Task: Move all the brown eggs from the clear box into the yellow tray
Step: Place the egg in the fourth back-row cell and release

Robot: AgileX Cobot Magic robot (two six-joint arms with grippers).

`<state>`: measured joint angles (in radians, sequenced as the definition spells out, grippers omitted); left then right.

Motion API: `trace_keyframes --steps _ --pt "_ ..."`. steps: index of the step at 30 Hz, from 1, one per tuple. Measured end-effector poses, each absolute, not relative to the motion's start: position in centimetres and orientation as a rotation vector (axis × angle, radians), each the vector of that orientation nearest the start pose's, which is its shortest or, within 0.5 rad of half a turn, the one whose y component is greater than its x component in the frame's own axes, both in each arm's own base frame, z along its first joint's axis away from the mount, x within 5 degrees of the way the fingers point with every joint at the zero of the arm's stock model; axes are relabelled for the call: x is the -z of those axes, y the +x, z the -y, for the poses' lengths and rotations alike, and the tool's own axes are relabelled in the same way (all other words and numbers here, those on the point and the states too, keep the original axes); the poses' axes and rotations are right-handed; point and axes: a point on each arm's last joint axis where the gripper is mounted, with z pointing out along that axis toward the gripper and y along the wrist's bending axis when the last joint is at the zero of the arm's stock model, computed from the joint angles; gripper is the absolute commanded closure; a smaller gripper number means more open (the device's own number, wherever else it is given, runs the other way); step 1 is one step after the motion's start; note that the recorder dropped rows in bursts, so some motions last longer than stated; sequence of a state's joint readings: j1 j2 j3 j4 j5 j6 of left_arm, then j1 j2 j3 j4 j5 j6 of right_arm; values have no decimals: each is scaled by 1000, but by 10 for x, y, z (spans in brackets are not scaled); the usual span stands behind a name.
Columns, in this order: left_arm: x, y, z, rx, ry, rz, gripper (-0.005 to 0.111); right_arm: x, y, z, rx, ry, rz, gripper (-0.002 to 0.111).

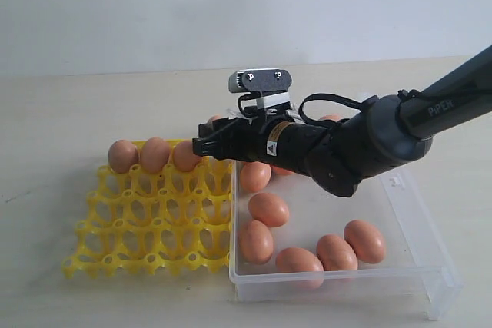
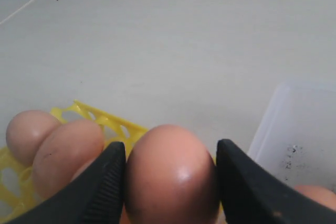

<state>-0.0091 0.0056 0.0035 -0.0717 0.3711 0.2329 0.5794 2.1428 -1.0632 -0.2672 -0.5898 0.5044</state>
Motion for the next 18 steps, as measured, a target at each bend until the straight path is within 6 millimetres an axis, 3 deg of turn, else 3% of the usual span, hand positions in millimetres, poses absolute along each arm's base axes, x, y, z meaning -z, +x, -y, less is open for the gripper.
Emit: trace_keyframes --steps 3,5,9,10,12,13,14,15,16,18 --pt "-178 53 3 -85 181 -1855 107 -104 347 -243 -696 -400 -2018 51" --pt "-178 53 3 -85 181 -1855 107 -104 347 -243 -696 -400 -2018 45" --pt "-178 53 3 -85 181 -1855 107 -106 346 -243 -698 -409 -2010 46" --pt "-178 53 3 -85 181 -1855 107 -108 346 -243 -695 -415 -2010 49" --pt "-178 53 3 -85 181 -1855 107 -127 345 -241 -653 -462 -2006 67" --pt "-178 53 3 -85 181 -1855 107 -138 343 -240 -628 -479 -2007 85" --pt "-178 53 3 -85 181 -1855 107 -168 339 -233 -575 -490 -2011 94" --pt "-178 53 3 -85 181 -1855 107 -184 337 -228 -549 -469 -2027 109" --pt "-178 53 3 -85 181 -1855 107 -209 331 -215 -514 -392 -2076 108" --pt "-178 53 3 -85 181 -1855 107 -228 323 -191 -412 -329 -2213 108"
